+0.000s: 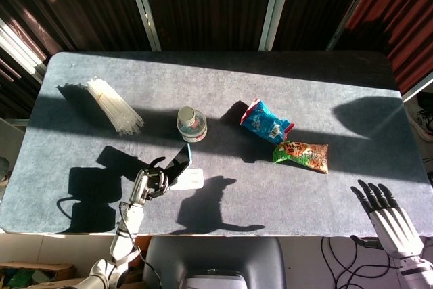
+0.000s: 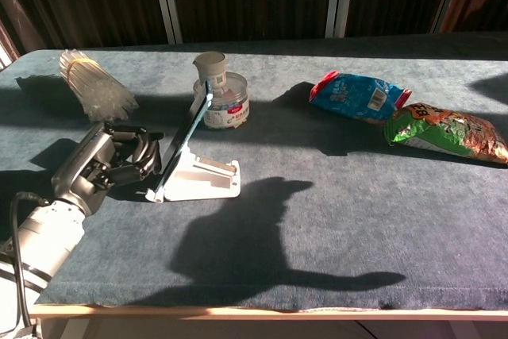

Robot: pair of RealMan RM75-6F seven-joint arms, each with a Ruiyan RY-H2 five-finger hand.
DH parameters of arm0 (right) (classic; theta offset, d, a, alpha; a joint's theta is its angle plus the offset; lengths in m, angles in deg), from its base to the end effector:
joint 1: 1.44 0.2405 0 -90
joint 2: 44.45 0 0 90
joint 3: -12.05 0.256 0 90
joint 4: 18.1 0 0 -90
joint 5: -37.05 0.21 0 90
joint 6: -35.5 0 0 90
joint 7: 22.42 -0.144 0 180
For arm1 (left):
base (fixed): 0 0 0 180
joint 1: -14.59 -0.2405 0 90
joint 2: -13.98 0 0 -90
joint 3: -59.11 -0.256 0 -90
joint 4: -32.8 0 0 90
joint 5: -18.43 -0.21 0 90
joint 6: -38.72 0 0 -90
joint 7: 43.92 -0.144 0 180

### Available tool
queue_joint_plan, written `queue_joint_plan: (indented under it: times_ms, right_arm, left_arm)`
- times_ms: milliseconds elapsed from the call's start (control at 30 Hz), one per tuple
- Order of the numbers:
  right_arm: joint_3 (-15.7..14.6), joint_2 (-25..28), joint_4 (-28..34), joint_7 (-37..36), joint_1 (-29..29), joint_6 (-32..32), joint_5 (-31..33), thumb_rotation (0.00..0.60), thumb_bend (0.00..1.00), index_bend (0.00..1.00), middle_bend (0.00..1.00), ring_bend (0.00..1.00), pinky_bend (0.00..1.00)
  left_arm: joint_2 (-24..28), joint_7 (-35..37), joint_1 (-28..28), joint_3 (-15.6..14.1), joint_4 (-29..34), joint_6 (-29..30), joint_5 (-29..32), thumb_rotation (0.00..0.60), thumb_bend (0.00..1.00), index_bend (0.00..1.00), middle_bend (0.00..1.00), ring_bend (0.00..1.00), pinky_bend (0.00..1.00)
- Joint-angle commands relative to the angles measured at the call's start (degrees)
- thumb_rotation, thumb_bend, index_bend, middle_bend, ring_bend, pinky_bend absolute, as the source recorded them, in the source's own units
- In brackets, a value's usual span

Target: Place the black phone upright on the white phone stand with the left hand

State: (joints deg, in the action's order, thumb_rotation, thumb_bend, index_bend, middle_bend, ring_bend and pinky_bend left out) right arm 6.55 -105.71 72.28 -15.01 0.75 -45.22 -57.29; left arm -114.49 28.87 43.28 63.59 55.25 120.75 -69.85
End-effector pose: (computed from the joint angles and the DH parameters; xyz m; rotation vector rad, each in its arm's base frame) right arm -0.3270 -0.1313 0.1423 1.6708 -0.8657 0.6385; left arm -0.2120 0.2855 -0.1087 -1.1391 -1.7344 -1.9326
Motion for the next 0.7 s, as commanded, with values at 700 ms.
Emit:
queue_joint_plan:
  times_ms: [700]
  right_arm:
    - [-0.1,-0.1,-0.2,0.2,0.0,0.0,-0.4,0.6,0.11,0.0,0.0,0.0,0.0]
  left_arm:
    - [5.0,-1.4,-1.2,0.3,2.8,11.4,-1.4,0.6,0.4,0.43,0.6,0.37,0.11]
